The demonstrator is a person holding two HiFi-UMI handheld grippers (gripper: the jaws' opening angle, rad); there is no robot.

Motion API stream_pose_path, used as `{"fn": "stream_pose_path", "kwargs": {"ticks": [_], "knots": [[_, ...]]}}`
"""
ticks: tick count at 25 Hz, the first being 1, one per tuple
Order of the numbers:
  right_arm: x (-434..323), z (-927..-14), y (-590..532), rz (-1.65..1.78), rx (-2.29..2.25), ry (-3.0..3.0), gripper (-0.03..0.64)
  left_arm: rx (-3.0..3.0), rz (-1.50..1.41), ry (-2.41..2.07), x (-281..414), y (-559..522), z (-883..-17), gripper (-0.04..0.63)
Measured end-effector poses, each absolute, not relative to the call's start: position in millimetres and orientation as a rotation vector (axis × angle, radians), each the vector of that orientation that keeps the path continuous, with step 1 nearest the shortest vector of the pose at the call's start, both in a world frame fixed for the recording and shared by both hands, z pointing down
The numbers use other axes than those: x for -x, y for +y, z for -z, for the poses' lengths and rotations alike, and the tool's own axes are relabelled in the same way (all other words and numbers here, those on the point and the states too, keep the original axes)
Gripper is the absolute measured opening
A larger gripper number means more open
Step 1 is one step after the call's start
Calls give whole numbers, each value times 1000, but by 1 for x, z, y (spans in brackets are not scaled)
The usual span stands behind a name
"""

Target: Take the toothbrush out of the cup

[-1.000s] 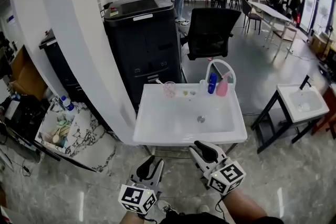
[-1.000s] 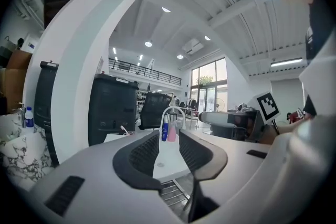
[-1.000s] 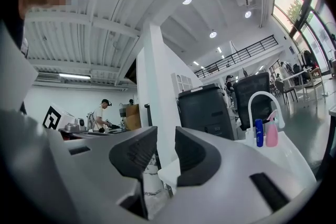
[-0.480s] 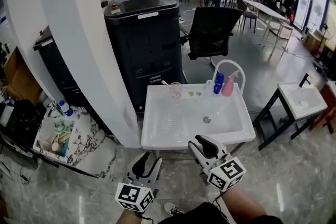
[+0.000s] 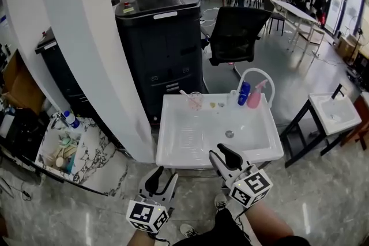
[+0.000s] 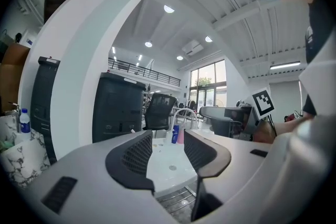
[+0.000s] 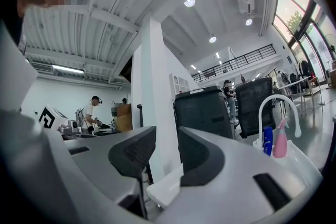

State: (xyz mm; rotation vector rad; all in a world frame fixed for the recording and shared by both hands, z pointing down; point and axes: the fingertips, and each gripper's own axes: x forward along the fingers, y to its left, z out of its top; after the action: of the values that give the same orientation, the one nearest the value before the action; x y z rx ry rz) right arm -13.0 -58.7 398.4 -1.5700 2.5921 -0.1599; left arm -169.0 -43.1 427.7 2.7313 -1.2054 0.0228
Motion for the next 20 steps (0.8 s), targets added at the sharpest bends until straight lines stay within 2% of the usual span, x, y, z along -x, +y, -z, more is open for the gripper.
{"fn": "stream_pose_path", "kwargs": {"ticks": [20], "knots": [[-88, -409, -204, 210, 1349, 2710, 138, -2631, -64, -1411, 57, -156, -430, 202]]}}
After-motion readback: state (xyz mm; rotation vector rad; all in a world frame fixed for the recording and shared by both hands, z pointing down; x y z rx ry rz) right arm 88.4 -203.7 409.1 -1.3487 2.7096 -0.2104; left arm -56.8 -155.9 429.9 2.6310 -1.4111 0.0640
